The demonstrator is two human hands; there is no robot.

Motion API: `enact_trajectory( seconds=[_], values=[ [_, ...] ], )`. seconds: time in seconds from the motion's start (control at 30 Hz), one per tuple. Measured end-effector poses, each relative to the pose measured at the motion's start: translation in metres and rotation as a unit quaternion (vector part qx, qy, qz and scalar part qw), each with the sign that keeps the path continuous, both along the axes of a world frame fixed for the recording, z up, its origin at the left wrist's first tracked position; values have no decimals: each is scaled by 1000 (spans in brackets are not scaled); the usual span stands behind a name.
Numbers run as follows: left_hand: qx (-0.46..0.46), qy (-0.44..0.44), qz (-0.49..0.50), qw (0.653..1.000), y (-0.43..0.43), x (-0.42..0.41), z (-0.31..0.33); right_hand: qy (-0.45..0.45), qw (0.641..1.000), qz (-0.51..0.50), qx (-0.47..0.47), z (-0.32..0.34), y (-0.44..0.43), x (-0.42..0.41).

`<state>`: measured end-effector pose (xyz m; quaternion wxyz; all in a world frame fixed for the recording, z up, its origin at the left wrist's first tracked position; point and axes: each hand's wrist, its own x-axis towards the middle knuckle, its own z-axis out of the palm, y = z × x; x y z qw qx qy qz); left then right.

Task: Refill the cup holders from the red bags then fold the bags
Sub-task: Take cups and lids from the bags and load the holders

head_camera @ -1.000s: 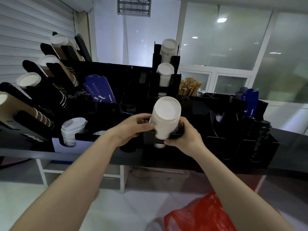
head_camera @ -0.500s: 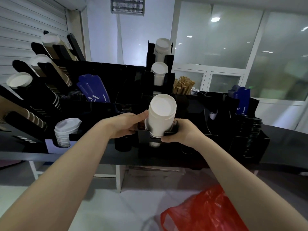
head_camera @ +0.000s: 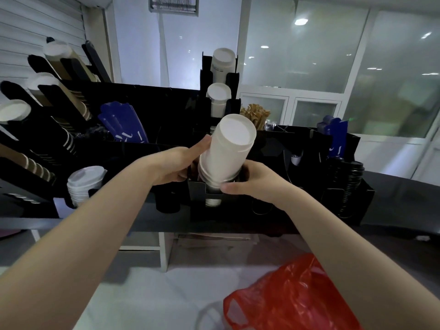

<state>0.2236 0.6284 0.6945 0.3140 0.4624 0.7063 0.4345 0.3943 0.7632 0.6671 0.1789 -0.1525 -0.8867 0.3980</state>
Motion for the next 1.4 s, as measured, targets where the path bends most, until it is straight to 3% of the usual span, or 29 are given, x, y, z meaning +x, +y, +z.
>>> enact_trajectory(
  seconds=[0.17,0.27,0.43,0.6,0.8,0.97,1.1,1.4],
  values=[
    [74,-8,54,996,-3,17,6,175,984,-32,11,11,-20,6],
    [115,-32,39,992,-6,22,19,254,967,-25,13,24,-30,7],
    [204,-80,-12,976,-11,21,39,319,946,-18,59,57,-34,14],
    [276,-94,29,956,5,22,48,386,917,-41,87,77,-22,7],
    [365,-10,35,930,30,11,41,429,902,-4,48,85,-7,-13],
    [349,86,94,928,50,-16,35,428,903,-23,30,91,15,-39],
    [226,162,155,948,62,-36,17,362,929,-39,65,92,29,-63],
    [174,159,148,961,71,-48,7,196,969,-80,127,65,43,-84]
  ],
)
